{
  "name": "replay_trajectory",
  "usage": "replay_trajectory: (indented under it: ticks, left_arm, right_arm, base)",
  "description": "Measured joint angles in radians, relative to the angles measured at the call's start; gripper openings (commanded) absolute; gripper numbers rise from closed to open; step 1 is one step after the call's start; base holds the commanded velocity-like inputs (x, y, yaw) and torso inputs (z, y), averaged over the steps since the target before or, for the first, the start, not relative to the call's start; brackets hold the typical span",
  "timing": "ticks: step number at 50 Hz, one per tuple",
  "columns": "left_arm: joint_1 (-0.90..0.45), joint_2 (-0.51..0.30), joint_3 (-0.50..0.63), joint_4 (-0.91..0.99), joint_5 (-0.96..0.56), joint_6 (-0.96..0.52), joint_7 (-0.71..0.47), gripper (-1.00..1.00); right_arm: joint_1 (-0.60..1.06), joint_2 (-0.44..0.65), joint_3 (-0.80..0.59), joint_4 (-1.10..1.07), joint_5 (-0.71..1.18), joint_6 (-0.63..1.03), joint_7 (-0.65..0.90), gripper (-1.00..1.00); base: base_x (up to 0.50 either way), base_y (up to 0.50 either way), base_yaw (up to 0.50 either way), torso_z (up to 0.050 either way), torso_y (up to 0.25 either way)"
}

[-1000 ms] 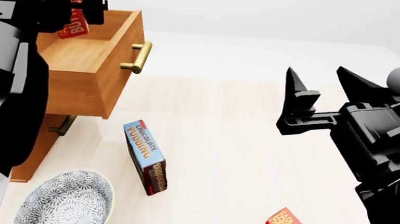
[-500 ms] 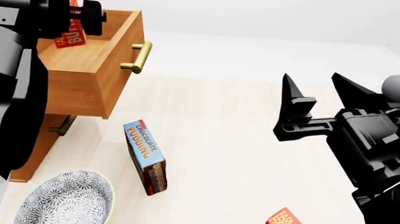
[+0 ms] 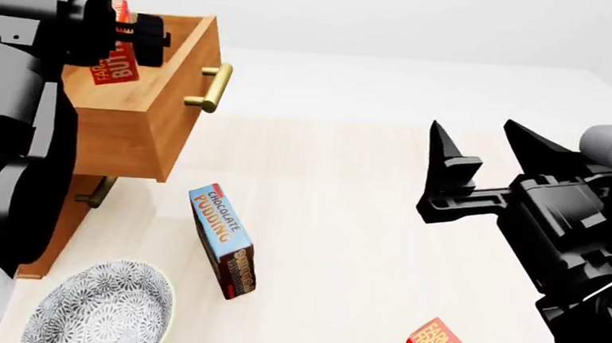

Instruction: Put the butter at the front in the top drawer of the cabinet and close it.

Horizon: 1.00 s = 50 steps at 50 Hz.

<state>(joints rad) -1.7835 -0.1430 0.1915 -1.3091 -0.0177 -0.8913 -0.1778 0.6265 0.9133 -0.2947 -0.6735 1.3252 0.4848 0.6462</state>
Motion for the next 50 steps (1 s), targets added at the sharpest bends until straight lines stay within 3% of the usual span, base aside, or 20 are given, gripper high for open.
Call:
replay_trajectory:
  ticks: [50]
  left_arm:
    - [0.043, -0.027, -0.004, 0.0, -0.004, -0.023, -0.056, -1.0]
  right_arm:
    - [-0.021, -0.011, -0.007, -0.003, -0.013, -0.009, 0.0, 1.0]
  base:
    - [0.0, 0.0, 0.0, 0.001, 0.001]
